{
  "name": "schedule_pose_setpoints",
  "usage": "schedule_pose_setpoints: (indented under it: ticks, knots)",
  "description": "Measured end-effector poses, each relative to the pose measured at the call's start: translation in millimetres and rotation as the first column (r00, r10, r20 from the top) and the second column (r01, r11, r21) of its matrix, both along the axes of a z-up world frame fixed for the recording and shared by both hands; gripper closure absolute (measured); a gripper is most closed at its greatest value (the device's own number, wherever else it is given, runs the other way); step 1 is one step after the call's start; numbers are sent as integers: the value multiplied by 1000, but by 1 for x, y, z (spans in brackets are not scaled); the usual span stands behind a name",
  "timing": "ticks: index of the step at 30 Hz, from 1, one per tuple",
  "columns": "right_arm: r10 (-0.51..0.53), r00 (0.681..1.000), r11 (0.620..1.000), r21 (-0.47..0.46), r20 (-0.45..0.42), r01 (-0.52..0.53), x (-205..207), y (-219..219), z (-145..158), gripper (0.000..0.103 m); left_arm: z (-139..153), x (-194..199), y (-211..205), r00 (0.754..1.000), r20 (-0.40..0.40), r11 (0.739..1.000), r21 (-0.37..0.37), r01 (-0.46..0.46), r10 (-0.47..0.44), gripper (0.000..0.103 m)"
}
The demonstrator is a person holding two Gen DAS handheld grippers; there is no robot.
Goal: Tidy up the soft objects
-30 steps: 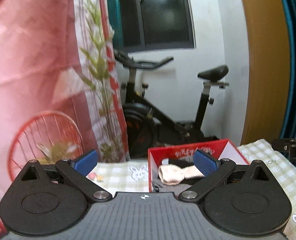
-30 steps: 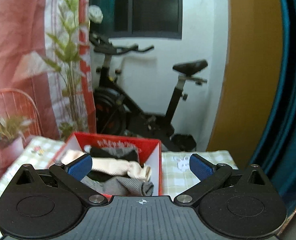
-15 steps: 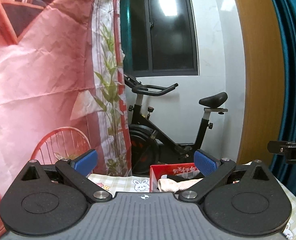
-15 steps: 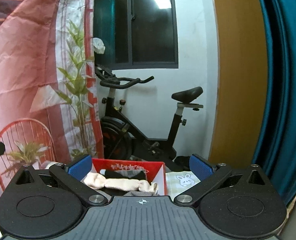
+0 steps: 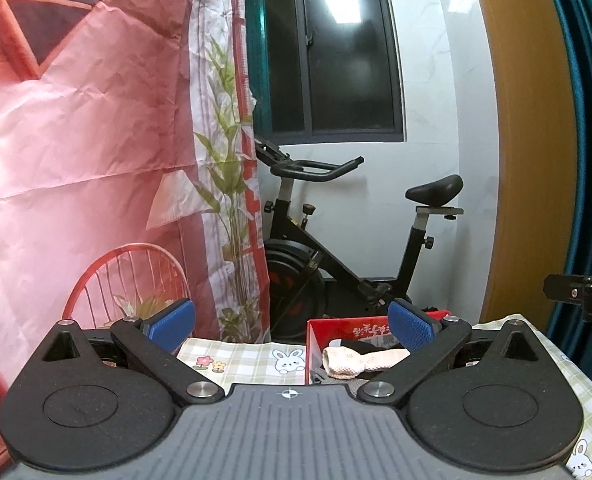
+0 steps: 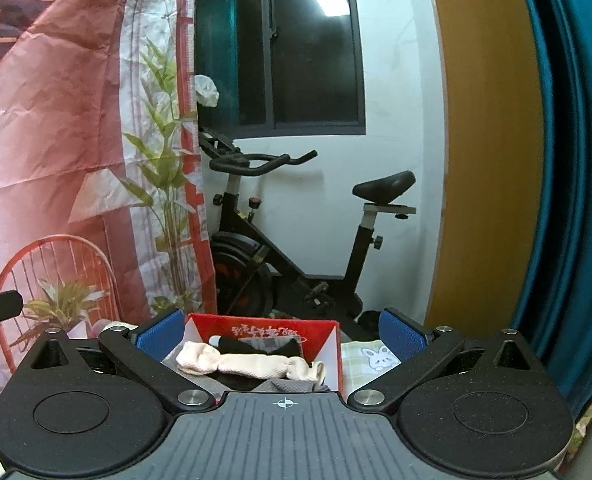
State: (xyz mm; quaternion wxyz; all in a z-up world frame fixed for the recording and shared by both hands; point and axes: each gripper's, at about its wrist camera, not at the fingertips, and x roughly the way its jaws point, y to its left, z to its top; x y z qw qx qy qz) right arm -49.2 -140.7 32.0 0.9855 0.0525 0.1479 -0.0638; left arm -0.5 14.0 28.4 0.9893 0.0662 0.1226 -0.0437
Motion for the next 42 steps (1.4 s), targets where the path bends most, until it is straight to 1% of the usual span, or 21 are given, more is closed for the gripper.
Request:
schedule_pose_setpoints:
  ticks: [6, 16, 30, 42]
  knots:
    - [-3, 1000, 1000, -11, -6, 3, 0, 3, -2, 0, -2, -1, -1, 1000, -10, 1000, 0, -5, 5, 0]
    - [0, 1000, 1000, -1, -1, 0, -1, 3, -2, 0, -3, 2, 4, 1000, -18, 1000, -8, -25, 25, 0]
    - [7, 1000, 1000, -1, 2, -7, -3, 5, -2, 0, -5, 3, 1, 999, -32, 1000, -14, -26, 26, 0]
    - [8, 1000, 1000, -3, 1, -8, -3, 6, -3, 0, -7, 2, 4, 1000, -16, 1000, -7, -16, 16, 0]
